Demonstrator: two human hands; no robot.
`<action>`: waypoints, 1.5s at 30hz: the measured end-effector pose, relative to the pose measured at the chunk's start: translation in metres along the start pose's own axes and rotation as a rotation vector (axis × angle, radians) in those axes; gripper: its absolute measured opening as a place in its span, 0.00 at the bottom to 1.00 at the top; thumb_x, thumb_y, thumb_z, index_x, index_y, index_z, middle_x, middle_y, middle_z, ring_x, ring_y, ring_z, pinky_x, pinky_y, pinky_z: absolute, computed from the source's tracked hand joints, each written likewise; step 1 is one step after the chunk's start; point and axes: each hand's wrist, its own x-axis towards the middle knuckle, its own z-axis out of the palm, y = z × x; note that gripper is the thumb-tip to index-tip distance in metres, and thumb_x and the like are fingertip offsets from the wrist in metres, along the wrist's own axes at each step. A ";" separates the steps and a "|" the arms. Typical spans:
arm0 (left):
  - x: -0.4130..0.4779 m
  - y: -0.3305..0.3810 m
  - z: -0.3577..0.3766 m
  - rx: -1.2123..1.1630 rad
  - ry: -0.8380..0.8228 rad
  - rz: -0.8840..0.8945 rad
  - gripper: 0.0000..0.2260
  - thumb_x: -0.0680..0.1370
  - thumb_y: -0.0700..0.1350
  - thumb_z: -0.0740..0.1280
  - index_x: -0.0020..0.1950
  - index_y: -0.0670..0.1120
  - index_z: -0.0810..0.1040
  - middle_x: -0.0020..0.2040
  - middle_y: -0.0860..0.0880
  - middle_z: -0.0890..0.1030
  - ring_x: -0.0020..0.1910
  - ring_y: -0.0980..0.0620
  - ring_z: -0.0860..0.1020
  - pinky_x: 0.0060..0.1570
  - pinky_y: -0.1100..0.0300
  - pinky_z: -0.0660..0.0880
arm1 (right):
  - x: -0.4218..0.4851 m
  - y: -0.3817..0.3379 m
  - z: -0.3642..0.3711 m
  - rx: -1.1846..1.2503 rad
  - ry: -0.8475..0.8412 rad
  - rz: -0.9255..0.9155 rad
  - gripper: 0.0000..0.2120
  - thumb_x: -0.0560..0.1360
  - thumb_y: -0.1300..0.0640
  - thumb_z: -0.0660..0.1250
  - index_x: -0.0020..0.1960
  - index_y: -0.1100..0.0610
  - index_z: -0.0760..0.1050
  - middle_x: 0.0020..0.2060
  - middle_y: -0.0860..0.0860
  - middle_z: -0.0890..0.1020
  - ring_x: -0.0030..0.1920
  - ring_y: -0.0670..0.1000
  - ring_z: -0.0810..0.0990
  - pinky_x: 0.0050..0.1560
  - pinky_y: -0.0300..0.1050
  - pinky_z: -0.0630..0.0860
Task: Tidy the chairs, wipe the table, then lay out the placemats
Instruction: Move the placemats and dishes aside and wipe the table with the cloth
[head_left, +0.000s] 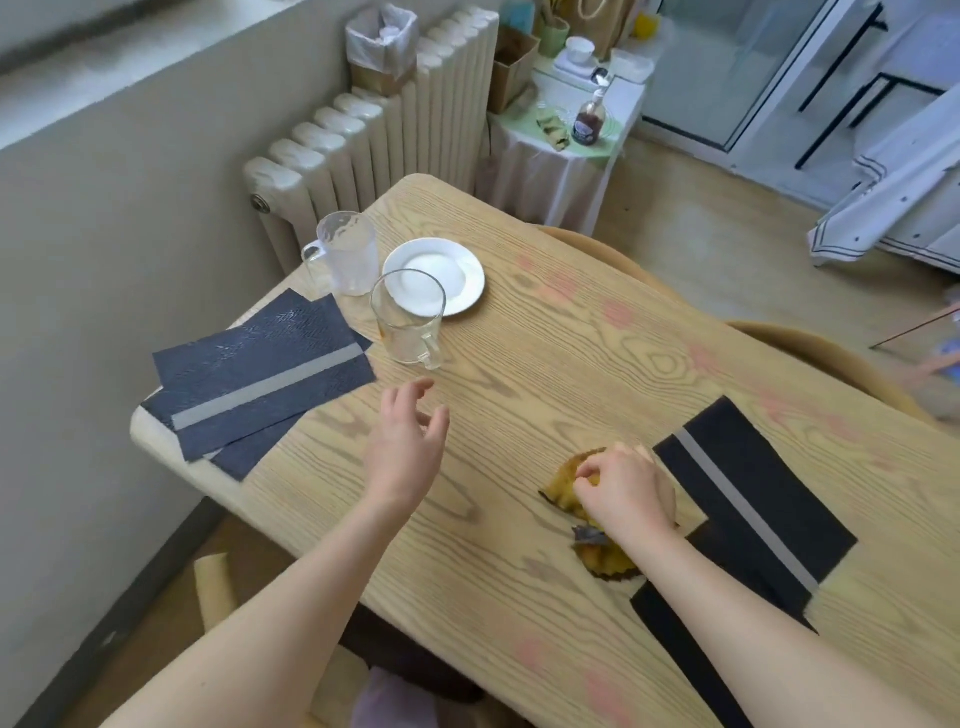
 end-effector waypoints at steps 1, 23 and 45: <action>-0.010 -0.002 0.007 0.004 -0.060 0.015 0.15 0.79 0.52 0.62 0.65 0.52 0.71 0.59 0.54 0.72 0.50 0.58 0.76 0.52 0.54 0.76 | -0.007 0.007 0.005 -0.011 -0.023 -0.020 0.12 0.76 0.49 0.63 0.57 0.45 0.80 0.57 0.46 0.76 0.59 0.49 0.69 0.51 0.44 0.73; -0.123 -0.020 0.029 0.311 -0.146 0.254 0.13 0.79 0.48 0.63 0.63 0.52 0.74 0.64 0.55 0.70 0.64 0.56 0.70 0.56 0.67 0.65 | -0.061 0.036 0.051 -0.037 -0.029 -0.391 0.24 0.79 0.58 0.60 0.73 0.43 0.64 0.65 0.51 0.67 0.62 0.52 0.65 0.54 0.44 0.75; -0.162 0.106 0.198 0.566 -0.605 0.052 0.10 0.78 0.49 0.64 0.55 0.45 0.73 0.51 0.46 0.79 0.51 0.46 0.78 0.43 0.56 0.74 | -0.082 0.189 -0.012 0.580 0.376 0.138 0.17 0.76 0.61 0.67 0.64 0.50 0.78 0.55 0.48 0.75 0.57 0.49 0.74 0.49 0.38 0.73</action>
